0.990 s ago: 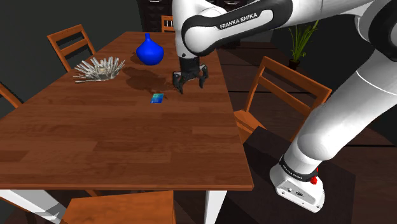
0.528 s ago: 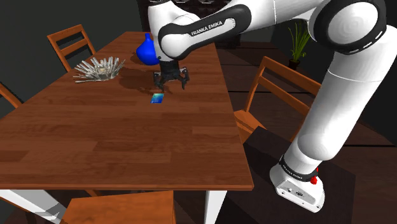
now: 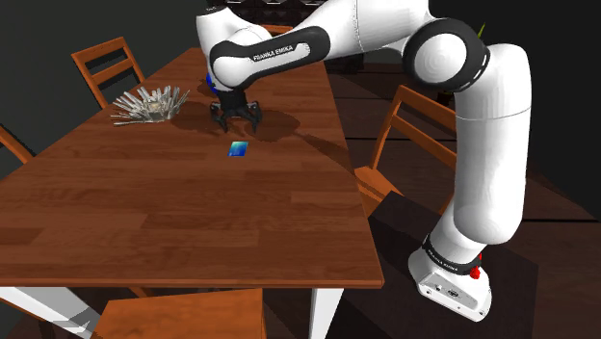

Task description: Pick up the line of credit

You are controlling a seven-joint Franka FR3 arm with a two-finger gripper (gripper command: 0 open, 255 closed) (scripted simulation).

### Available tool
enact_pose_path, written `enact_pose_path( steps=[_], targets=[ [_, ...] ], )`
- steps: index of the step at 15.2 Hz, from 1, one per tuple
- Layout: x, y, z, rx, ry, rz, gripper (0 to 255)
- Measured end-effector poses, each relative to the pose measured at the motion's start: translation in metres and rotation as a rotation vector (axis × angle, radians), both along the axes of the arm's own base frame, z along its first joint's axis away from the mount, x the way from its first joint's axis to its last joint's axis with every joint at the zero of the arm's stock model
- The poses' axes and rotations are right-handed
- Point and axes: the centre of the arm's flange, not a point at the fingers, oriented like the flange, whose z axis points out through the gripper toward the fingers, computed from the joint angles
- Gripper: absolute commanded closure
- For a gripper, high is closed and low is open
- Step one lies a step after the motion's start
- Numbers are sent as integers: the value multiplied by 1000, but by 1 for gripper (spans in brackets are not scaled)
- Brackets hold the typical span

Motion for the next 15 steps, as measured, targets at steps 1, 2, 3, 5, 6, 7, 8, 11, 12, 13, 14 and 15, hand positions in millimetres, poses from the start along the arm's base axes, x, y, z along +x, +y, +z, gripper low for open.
enact_pose_path(
  steps=[1, 2, 3, 5, 6, 7, 8, 11, 12, 13, 14, 15],
  targets=[
    [6, -1, -2, -1, -3, -12, 0],
    [9, -1, -6, -1, -4, -19, 0],
    [10, -1, -11, -1, -5, -22, 0],
    [12, -1, -22, -2, -5, -24, 0],
    [12, -1, -27, -2, -5, -25, 0],
    [12, -1, -31, -2, -5, -25, 0],
    [12, -1, -36, -2, -6, -25, 0],
    [12, 0, -38, 0, -10, -24, 255],
    [12, 0, -38, 0, -10, -24, 255],
    [12, 0, -38, 0, -10, -24, 255],
    [11, 0, -38, 0, -11, -24, 255],
    [11, -1, -38, 0, -11, -24, 255]
  ],
)
